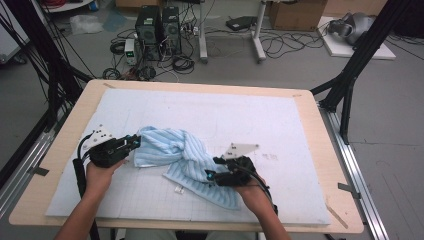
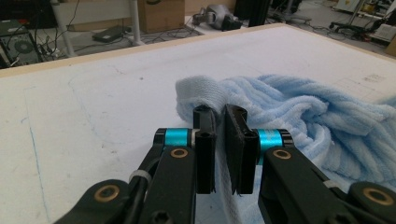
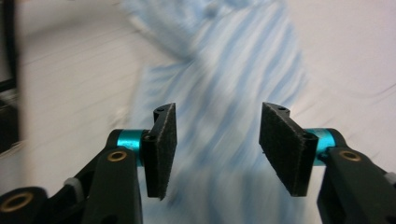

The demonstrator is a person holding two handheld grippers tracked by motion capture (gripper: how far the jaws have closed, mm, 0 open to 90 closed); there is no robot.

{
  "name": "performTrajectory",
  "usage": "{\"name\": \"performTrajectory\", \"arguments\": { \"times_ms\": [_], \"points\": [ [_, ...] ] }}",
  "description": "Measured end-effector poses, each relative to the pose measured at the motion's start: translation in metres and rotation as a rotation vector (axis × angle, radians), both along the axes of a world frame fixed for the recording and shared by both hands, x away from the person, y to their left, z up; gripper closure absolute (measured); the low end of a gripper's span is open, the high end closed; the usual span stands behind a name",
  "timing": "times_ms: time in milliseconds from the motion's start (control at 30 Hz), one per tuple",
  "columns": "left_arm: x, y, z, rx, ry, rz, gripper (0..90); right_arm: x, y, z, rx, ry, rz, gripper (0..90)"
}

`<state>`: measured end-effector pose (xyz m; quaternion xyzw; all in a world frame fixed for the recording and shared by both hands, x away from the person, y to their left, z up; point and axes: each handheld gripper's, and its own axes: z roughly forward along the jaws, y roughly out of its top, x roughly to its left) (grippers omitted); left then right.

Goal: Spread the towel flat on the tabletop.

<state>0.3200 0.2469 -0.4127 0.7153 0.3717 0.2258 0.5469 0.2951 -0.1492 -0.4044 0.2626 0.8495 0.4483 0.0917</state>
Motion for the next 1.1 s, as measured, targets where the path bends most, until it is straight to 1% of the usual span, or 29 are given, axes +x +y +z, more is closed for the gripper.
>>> {"name": "performTrajectory", "arguments": {
  "times_ms": [33, 67, 100, 133, 167, 200, 233, 267, 333, 367, 400, 433, 500, 600, 633, 667, 700, 733, 767, 800, 833, 867, 900, 933, 967, 1000, 1033, 1067, 1100],
  "points": [
    [0.001, 0.000, 0.000, 0.001, 0.002, -0.002, 82.0, 0.007, 0.008, 0.001, -0.010, -0.004, -0.022, 43.6],
    [0.001, 0.000, 0.000, 0.001, 0.002, -0.002, 82.0, 0.007, 0.008, 0.001, -0.010, -0.004, -0.022, 43.6],
    [0.001, 0.000, -0.001, 0.002, 0.000, -0.001, 82.0, 0.022, 0.026, -0.002, -0.037, -0.010, -0.048, 43.1],
    [0.001, 0.000, -0.001, 0.002, -0.001, -0.001, 82.0, 0.026, 0.032, -0.004, -0.045, -0.009, -0.049, 43.2],
    [0.002, -0.001, -0.001, 0.003, 0.000, -0.004, 82.0, 0.031, 0.039, -0.008, -0.066, -0.010, -0.050, 44.2],
    [0.002, -0.001, -0.001, 0.003, 0.000, -0.004, 82.0, 0.031, 0.039, -0.008, -0.066, -0.010, -0.050, 44.2],
    [0.002, -0.001, -0.002, 0.005, 0.001, -0.004, 82.0, 0.040, 0.052, -0.018, -0.139, 0.003, -0.064, 54.5],
    [0.002, -0.001, -0.002, 0.005, 0.001, -0.005, 82.0, 0.040, 0.052, -0.018, -0.139, 0.003, -0.064, 54.5],
    [0.003, -0.001, -0.002, 0.004, 0.001, -0.003, 82.0, 0.046, 0.055, -0.028, -0.185, 0.045, -0.073, 70.1],
    [0.003, 0.000, -0.002, 0.005, 0.002, -0.003, 82.0, 0.048, 0.054, -0.032, -0.165, 0.076, -0.061, 78.2],
    [0.003, 0.000, -0.002, 0.003, 0.001, 0.001, 82.0, 0.047, 0.053, -0.031, -0.162, 0.085, -0.060, 80.6],
    [0.003, 0.000, -0.002, 0.003, 0.001, 0.001, 82.0, 0.044, 0.053, -0.030, -0.164, 0.091, -0.041, 81.6],
    [0.003, 0.001, -0.002, 0.004, 0.003, 0.005, 82.0, 0.038, 0.053, -0.029, -0.163, 0.101, 0.015, 82.6],
    [0.003, 0.003, -0.002, 0.000, 0.008, 0.008, 81.9, 0.025, 0.051, -0.026, -0.147, 0.134, 0.111, 82.5],
    [0.003, 0.004, -0.002, 0.003, 0.009, 0.005, 81.8, 0.020, 0.051, -0.026, -0.134, 0.145, 0.146, 82.5],
    [0.003, 0.004, -0.002, 0.002, 0.009, 0.006, 81.8, 0.020, 0.051, -0.026, -0.134, 0.145, 0.146, 82.5],
    [0.002, 0.004, -0.002, 0.004, 0.010, 0.010, 81.8, 0.008, 0.050, -0.026, -0.125, 0.168, 0.210, 82.4],
    [0.003, 0.005, -0.002, 0.005, 0.011, 0.015, 81.8, 0.005, 0.050, -0.025, -0.124, 0.171, 0.230, 82.2],
    [0.003, 0.005, -0.002, 0.005, 0.011, 0.015, 81.8, 0.001, 0.049, -0.025, -0.114, 0.189, 0.264, 81.3],
    [0.003, 0.005, -0.002, 0.005, 0.013, 0.017, 81.8, 0.001, 0.049, -0.025, -0.114, 0.189, 0.264, 81.3],
    [0.003, 0.005, -0.002, 0.007, 0.017, 0.016, 81.8, -0.004, 0.048, -0.023, -0.103, 0.208, 0.314, 74.1],
    [0.003, 0.005, -0.003, 0.012, 0.015, 0.019, 81.8, -0.005, 0.048, -0.021, -0.088, 0.210, 0.317, 68.0],
    [0.003, 0.005, -0.003, 0.019, 0.016, 0.020, 81.8, -0.004, 0.046, -0.018, -0.051, 0.207, 0.304, 64.0],
    [0.003, 0.005, -0.003, 0.018, 0.020, 0.019, 81.8, -0.001, 0.043, -0.013, -0.004, 0.201, 0.287, 61.5],
    [0.003, 0.005, -0.003, 0.021, 0.020, 0.025, 81.7, 0.004, 0.038, -0.007, 0.060, 0.182, 0.257, 56.9],
    [0.003, 0.006, -0.003, 0.020, 0.020, 0.025, 81.7, 0.004, 0.038, -0.007, 0.060, 0.182, 0.257, 56.9],
    [0.003, 0.007, -0.004, 0.016, 0.024, 0.026, 81.6, 0.015, 0.033, 0.001, 0.103, 0.144, 0.186, 53.8],
    [0.003, 0.007, -0.004, 0.017, 0.026, 0.027, 81.5, 0.019, 0.031, 0.003, 0.110, 0.127, 0.160, 52.5],
    [0.003, 0.007, -0.004, 0.014, 0.028, 0.027, 81.5, 0.019, 0.031, 0.003, 0.110, 0.127, 0.160, 52.5]
  ]
}}
